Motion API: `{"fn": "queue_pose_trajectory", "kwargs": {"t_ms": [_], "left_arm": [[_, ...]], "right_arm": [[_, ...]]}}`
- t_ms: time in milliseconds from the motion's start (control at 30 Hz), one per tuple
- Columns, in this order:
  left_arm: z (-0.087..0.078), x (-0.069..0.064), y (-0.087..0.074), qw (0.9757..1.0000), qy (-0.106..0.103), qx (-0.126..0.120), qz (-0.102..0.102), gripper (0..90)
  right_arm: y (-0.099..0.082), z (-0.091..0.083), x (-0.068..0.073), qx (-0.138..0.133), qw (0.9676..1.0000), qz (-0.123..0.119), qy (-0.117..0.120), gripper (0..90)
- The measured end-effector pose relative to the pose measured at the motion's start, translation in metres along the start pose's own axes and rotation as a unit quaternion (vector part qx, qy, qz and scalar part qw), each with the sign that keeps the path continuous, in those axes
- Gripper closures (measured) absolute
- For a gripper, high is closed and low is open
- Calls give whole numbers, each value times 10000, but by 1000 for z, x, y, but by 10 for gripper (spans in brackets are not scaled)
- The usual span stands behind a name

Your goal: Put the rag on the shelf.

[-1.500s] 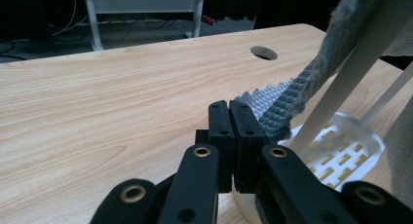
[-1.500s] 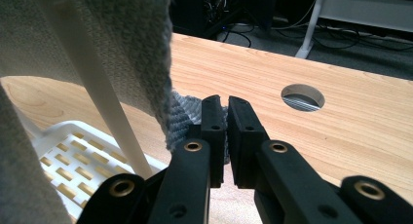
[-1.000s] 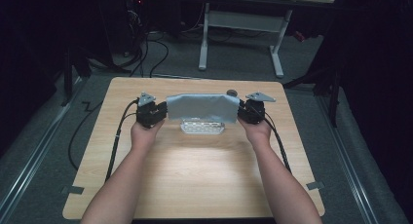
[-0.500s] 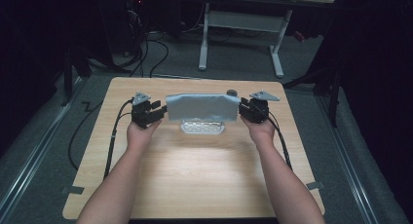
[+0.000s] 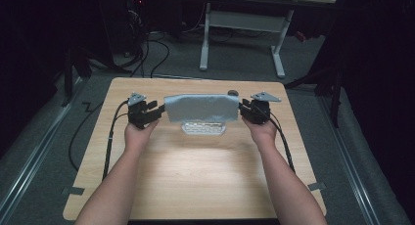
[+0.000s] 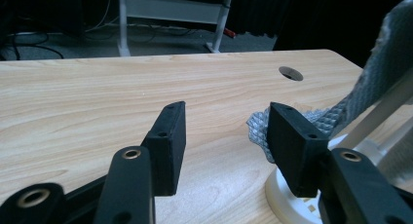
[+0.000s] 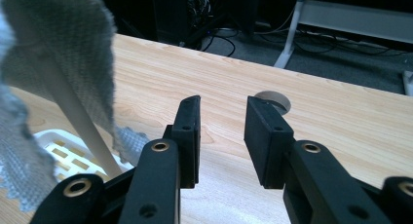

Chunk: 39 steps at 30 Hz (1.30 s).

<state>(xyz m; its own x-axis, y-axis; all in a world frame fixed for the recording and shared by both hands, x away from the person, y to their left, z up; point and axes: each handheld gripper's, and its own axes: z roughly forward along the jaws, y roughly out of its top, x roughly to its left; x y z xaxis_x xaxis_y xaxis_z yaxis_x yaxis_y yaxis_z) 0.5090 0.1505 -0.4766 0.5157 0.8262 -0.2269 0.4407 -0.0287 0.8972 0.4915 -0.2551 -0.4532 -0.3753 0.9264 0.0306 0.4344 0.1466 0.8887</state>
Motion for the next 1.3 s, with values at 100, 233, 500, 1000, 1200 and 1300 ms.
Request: {"fn": "queue_pose_trajectory", "kwargs": {"t_ms": [100,233,500,1000,1200,1300], "left_arm": [[8,-7,5,9999,-72,95,100,494],[17,-17,12,9997,80,139,173,403],[2,7,6,9973,681,135,-255,389],[-39,-4,-33,9976,469,419,278,434],[-59,-17,-53,9981,294,450,312,434],[-67,-23,-63,9976,233,513,392,431]], "right_arm": [[1,0,3,-65,10000,-29,32,677],[2,-1,6,-60,10000,-50,54,677],[-1,-4,-1,15,10000,-46,-7,675],[-21,-34,-2,-38,9999,-148,-28,635],[-37,-57,2,-132,9993,-325,-136,580],[-45,-67,6,-22,9991,-392,-166,525]]}}
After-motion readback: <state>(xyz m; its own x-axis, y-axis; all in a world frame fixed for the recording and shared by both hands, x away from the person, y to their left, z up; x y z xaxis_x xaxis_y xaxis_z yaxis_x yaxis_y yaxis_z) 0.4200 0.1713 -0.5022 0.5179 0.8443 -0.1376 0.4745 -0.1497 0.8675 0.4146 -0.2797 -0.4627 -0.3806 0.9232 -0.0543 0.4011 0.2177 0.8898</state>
